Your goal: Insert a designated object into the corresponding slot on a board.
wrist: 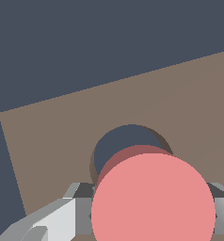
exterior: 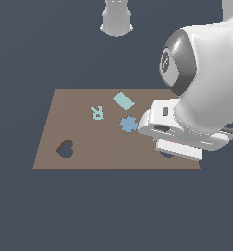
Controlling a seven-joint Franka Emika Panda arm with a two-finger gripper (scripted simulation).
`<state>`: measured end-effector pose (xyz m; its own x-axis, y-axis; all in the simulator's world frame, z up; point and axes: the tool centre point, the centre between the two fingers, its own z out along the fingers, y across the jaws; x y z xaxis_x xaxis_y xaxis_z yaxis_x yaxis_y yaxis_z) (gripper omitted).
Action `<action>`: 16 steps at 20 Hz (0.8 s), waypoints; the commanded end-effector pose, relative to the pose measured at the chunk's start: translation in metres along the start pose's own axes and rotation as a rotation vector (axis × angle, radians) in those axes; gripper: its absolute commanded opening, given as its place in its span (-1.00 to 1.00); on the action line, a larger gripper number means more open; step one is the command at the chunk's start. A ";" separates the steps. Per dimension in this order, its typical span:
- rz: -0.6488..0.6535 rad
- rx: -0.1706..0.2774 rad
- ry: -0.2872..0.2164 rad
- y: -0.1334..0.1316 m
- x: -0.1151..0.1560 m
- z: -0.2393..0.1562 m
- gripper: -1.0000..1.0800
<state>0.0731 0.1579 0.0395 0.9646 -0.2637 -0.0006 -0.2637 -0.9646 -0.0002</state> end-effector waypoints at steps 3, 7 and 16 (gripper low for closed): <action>-0.014 0.000 0.000 -0.004 0.008 -0.001 -1.00; -0.018 0.000 0.000 -0.005 0.011 -0.001 -1.00; -0.020 0.000 -0.001 -0.005 0.012 0.008 -1.00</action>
<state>0.0857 0.1597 0.0334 0.9695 -0.2453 -0.0013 -0.2453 -0.9695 0.0001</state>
